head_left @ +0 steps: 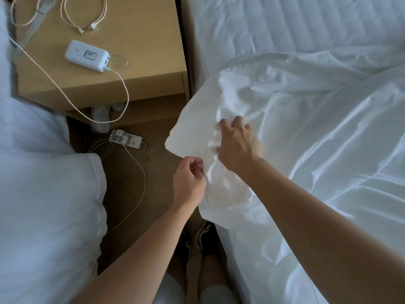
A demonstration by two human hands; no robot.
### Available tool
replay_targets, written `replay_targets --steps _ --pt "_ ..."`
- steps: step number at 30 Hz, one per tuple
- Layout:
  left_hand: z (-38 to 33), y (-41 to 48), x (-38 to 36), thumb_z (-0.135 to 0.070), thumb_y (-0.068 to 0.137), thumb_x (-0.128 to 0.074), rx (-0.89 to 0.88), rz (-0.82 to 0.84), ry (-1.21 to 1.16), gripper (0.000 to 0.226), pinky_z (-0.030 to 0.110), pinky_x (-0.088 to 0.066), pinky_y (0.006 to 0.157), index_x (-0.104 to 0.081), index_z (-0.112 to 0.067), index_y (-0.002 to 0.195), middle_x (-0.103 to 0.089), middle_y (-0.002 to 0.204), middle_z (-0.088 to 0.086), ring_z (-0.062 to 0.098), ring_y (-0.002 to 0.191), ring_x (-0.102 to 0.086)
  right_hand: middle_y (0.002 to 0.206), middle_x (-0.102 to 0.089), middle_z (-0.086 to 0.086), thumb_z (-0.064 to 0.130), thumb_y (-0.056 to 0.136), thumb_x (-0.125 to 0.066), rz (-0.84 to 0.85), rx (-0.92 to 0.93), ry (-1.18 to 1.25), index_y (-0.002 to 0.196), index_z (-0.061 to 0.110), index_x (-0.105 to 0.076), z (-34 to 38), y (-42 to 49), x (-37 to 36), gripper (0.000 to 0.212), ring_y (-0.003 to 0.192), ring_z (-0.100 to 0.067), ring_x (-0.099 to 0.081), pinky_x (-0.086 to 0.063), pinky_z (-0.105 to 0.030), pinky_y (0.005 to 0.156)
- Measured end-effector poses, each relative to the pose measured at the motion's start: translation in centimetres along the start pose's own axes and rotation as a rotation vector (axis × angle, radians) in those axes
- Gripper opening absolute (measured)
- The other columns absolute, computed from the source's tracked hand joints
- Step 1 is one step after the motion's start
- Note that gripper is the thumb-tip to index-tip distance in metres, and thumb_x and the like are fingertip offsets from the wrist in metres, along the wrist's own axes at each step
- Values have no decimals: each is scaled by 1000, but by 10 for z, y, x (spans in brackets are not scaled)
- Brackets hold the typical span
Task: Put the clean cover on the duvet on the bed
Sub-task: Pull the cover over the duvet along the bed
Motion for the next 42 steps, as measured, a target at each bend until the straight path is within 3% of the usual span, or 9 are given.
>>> replay_targets --steps 4,8,13,18,22,25,30,38,42 --pt "-4 -40 6 -4 98 -53 -156 81 -7 23 12 -47 71 -62 -25 104 -61 91 -12 2 83 -60 134 -48 -11 16 94 -53 84 12 120 133 18 -52 -3 7 -29 39 120 -36 -51 -42 -39 101" --pt "-4 -49 2 -3 98 -51 -239 324 118 26 12 -44 73 -63 -21 113 -58 92 -13 3 86 -58 157 -23 -15 45 97 -45 246 81 -150 148 41 -36 -4 8 -57 52 144 -38 -23 -22 -50 117" --pt "-22 8 8 -25 96 -66 -184 62 221 24 18 -48 79 -63 -21 120 -60 108 -8 3 90 -58 122 -50 -13 33 100 -52 -4 82 -122 127 22 -53 -4 4 -56 29 106 -36 -55 -46 -42 83" --pt "-61 80 0 -26 93 -72 -221 6 406 40 24 -48 93 -59 -20 130 -52 131 2 18 115 -56 74 -58 -14 28 93 -70 -113 122 251 83 11 -44 -26 -15 -43 32 61 -41 -60 -36 -35 55" --pt "-76 94 -21 -14 91 -69 -263 135 539 38 30 -50 92 -60 -16 128 -58 128 7 24 113 -58 74 -54 -5 32 96 -64 -2 80 268 80 15 -39 -42 -32 -50 35 75 -41 -62 -36 -36 58" --pt "-76 91 -29 -13 91 -66 -250 150 545 34 38 -54 90 -61 -13 124 -67 118 6 24 108 -63 109 -57 -9 36 96 -60 -42 96 20 106 12 -56 -50 -37 -51 27 103 -34 -56 -45 -41 76" --pt "-81 95 -36 -29 92 -68 -333 83 565 39 42 -46 101 -57 -12 125 -52 129 10 29 120 -51 111 -63 -10 12 88 -51 119 108 -51 111 11 -53 -59 -33 -49 24 104 -35 -62 -41 -40 94" --pt "-113 122 -56 -63 83 -70 -328 267 787 80 43 -41 104 -42 -17 142 -51 140 7 30 129 -49 108 -65 -11 10 90 -54 371 80 237 103 14 -58 -68 -51 -29 14 97 -37 -64 -48 -35 79" --pt "-112 124 -63 -56 92 -65 -380 446 784 49 37 -46 83 -56 -17 121 -64 123 4 25 102 -60 105 -66 -11 7 91 -53 556 132 182 95 15 -58 -69 -65 -11 11 92 -30 -64 -42 -28 66"
Point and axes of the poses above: each hand's wrist, its own y-axis towards the middle knuckle, its own x-axis out of the back of the hand, z = x × y, the point moved 3 cm from there along y, towards the middle knuckle
